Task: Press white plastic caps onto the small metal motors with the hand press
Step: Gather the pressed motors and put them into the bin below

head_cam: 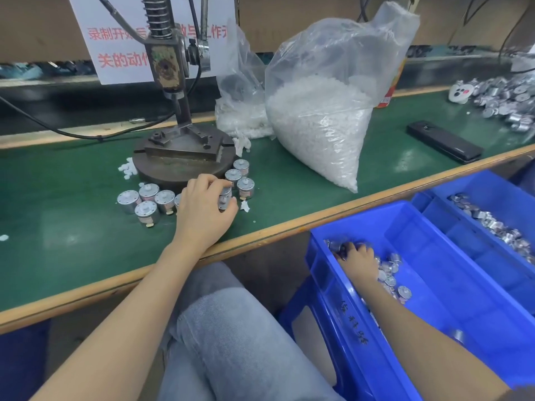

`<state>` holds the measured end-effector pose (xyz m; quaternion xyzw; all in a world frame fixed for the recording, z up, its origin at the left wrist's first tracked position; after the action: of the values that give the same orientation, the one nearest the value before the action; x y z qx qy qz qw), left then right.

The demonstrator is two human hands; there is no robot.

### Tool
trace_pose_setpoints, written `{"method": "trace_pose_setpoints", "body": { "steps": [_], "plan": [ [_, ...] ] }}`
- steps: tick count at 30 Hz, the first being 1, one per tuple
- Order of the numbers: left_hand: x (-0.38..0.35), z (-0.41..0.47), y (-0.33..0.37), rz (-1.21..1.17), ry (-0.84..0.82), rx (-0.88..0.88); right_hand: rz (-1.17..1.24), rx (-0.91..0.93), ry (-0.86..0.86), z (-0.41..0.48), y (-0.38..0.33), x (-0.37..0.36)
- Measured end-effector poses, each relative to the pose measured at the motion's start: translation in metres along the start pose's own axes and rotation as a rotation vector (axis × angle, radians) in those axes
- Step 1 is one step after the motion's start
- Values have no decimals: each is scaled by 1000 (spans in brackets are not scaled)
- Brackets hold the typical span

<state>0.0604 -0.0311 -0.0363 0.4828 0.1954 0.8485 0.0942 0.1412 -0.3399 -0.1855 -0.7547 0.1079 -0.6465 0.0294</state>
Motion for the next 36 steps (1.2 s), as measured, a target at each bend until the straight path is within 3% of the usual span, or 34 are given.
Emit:
{"method": "trace_pose_setpoints", "body": {
  "steps": [2,6,12,14,18,20,23,27,30,33,36],
  "plan": [
    [0,0,0,-2,5,-1,-33,9,-83,3,3,0],
    [-1,0,-1,-9,14,-7,185,-19,-156,3,7,9],
    [0,-1,-1,-30,20,-12,704,44,332,-29,-16,51],
    [0,0,-1,-50,24,-6,796,46,426,-36,-30,78],
    [0,-1,-1,-72,32,1,697,20,382,-45,-42,114],
    [0,-1,-1,-71,32,-7,569,80,405,-51,-46,126],
    [0,-1,-3,-67,34,-10,561,221,452,-56,-72,143],
    [1,-1,-3,-77,22,-2,598,467,370,-50,-132,151],
    [3,-1,-2,-96,8,17,467,673,151,-43,-178,141],
    [6,-1,-1,-115,-2,40,292,753,-102,-36,-213,124],
    [6,-1,-1,-92,13,51,257,800,-152,-26,-231,121]
  ]
}}
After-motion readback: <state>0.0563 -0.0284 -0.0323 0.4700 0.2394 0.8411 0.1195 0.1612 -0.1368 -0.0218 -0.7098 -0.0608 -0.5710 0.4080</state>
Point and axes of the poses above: each hand's wrist, its own z-axis towards the middle knuckle, its own x-axis out of the back of the hand, y = z × x, the point moved 1 cm from there along z, towards the middle knuckle
